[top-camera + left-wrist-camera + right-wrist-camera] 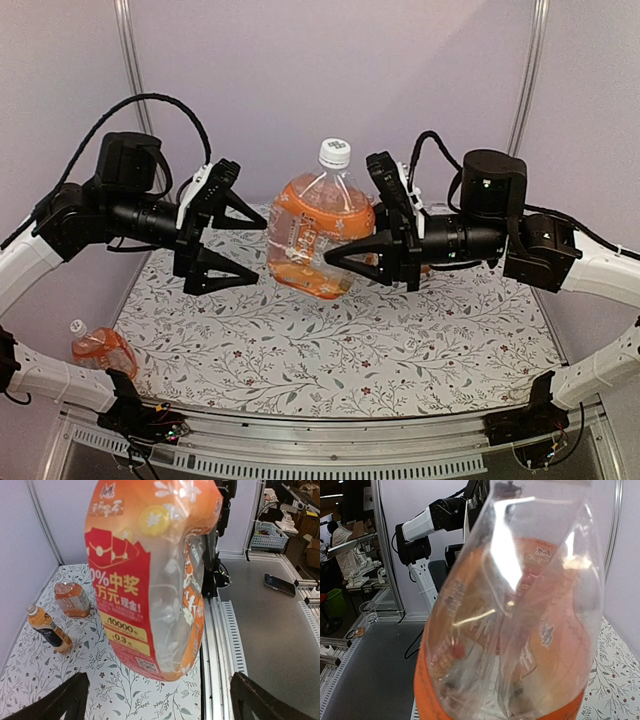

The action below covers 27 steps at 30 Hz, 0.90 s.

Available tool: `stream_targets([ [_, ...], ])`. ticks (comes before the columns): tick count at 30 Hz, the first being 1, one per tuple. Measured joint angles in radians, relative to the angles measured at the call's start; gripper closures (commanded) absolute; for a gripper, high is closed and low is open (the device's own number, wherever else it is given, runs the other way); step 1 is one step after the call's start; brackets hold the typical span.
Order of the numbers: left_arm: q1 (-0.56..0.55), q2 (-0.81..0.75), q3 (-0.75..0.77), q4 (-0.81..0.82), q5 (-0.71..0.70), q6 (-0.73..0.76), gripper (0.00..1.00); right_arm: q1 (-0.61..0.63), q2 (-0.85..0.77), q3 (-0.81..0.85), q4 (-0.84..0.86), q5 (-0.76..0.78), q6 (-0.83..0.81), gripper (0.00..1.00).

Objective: Unscrew the bottle caps

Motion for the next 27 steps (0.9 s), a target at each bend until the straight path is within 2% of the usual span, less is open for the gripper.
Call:
stream_targets([
  [9,-0.042,0.051,0.030,0.105,0.014,-0.138,0.01,0.000,0.076,0.065,0.000,-0.117,0.000,0.90],
  [13,-0.066,0.071,0.031,0.120,0.023,-0.165,0.16,0.000,0.108,0.077,0.007,-0.159,0.004,0.90],
  [18,-0.089,0.072,0.027,0.125,0.046,-0.187,0.45,0.000,0.126,0.080,0.013,-0.178,0.005,0.89],
  [19,-0.090,0.072,0.026,0.128,0.049,-0.192,0.50,0.000,0.126,0.080,0.013,-0.177,0.005,0.86],
  [21,-0.090,0.072,0.025,0.131,0.053,-0.193,0.58,0.000,0.126,0.080,0.019,-0.176,0.005,0.69],
  [23,-0.090,0.072,0.025,0.134,0.054,-0.197,0.61,0.000,0.126,0.080,0.020,-0.169,0.006,0.43],
  [27,-0.090,0.071,0.025,0.133,0.031,-0.197,0.66,0.001,0.124,0.080,0.026,-0.120,0.016,0.14],
])
